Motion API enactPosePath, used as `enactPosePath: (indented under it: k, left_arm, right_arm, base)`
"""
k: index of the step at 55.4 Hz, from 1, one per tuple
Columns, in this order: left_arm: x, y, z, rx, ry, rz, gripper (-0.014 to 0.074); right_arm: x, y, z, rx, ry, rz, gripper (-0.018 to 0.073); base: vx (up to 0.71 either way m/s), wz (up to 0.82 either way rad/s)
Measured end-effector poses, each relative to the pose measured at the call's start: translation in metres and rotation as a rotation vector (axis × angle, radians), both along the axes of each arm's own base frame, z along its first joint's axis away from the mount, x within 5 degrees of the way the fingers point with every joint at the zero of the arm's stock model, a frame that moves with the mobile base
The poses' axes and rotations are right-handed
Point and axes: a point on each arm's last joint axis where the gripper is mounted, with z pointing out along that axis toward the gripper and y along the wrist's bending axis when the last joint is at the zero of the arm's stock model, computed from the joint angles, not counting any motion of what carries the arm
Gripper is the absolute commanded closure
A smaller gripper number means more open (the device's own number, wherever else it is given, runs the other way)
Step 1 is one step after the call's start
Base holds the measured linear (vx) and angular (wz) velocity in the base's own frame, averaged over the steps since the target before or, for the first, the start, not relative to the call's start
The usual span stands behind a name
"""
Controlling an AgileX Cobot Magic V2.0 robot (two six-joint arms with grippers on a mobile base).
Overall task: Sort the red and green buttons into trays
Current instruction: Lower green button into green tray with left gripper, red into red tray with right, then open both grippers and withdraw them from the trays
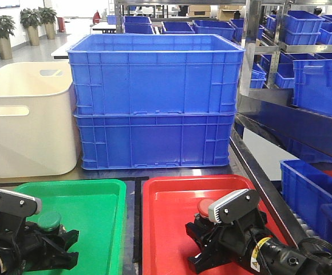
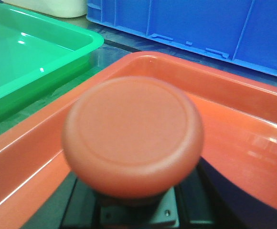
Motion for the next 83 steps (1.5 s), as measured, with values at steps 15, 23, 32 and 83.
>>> enactPosePath:
  k: [15, 23, 32, 83]
  left_arm:
    - [0.0, 0.0, 0.001, -0.005, -0.001, 0.001, -0.0068]
    - [-0.001, 0.001, 0.003, 0.004, 0.008, 0.009, -0.0041]
    - [-0.011, 0.005, 0.027, -0.004, -0.05, 0.018, 0.0011]
    - [-0.201, 0.063, 0.089, -0.087, 0.02, 0.153, 0.0602]
  right_arm:
    - [0.0, 0.0, 0.001, 0.004, -0.005, 0.002, -0.0076]
    - [0.0, 0.0, 0.003, 0.007, -0.011, 0.002, -0.0071]
    - [-0.006, -0.002, 0.024, 0.029, -0.07, 0.002, -0.0039]
    - [-0.167, -0.088, 0.103, -0.029, -0.1, -0.26, 0.0571]
  base:
    - [0.0, 0.0]
    - [0.0, 0.0]
    - [0.0, 0.0]
    - [0.0, 0.0]
